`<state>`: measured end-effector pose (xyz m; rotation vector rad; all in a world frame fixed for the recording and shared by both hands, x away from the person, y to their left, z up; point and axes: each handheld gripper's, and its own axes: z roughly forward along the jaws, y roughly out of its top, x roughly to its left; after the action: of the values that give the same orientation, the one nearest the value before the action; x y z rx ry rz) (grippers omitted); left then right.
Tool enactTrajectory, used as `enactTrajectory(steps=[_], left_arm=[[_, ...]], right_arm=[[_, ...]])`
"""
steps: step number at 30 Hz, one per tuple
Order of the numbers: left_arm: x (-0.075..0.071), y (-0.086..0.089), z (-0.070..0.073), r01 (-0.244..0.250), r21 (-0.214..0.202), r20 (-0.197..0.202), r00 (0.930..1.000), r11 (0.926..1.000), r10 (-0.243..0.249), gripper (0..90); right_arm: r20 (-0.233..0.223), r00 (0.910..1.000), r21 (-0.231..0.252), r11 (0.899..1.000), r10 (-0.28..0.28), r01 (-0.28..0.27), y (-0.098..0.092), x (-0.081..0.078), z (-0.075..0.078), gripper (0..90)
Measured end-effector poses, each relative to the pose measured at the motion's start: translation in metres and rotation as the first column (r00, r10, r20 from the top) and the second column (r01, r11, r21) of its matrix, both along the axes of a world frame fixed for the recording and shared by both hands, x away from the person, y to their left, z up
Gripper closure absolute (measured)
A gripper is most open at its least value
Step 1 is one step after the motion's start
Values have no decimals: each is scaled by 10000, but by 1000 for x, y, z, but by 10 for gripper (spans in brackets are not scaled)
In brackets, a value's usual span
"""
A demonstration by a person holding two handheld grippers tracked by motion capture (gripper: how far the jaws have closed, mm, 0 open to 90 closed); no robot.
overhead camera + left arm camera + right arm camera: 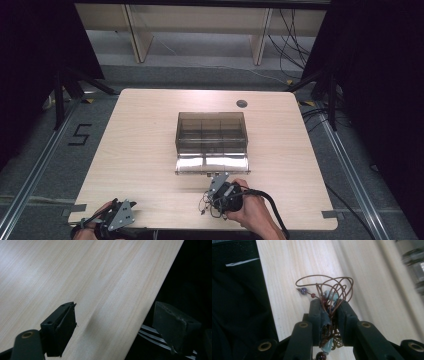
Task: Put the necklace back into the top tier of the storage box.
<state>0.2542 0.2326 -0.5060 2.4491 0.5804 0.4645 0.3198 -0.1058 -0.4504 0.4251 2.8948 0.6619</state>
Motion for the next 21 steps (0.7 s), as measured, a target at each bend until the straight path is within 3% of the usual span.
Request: enactTrajectory(steps=[2,3,8,9,21], left_arm=[[0,0,-1,15,-60,-43,10000,10000,-15,184],[0,0,0,-37,-23,28,10000,10000,37,184],[1,0,-1,-63,-11,68,10000,10000,63,184],[0,0,-1,59,-92,-137,9999,9999,-60,184],[0,0,-2,-101,-34,37,9999,9999,101,184]], right_arm=[[-39,9999,35,9999,-145,145,1,-1,6,759],[4,10000,88,9999,82,-82,2,1,9,759],[46,9998,45,9998,169,-169,8,3,25,759],[128,9994,47,9994,331,-332,10,5,28,759],[408,9979,224,9985,499,-509,10,9,68,759]])
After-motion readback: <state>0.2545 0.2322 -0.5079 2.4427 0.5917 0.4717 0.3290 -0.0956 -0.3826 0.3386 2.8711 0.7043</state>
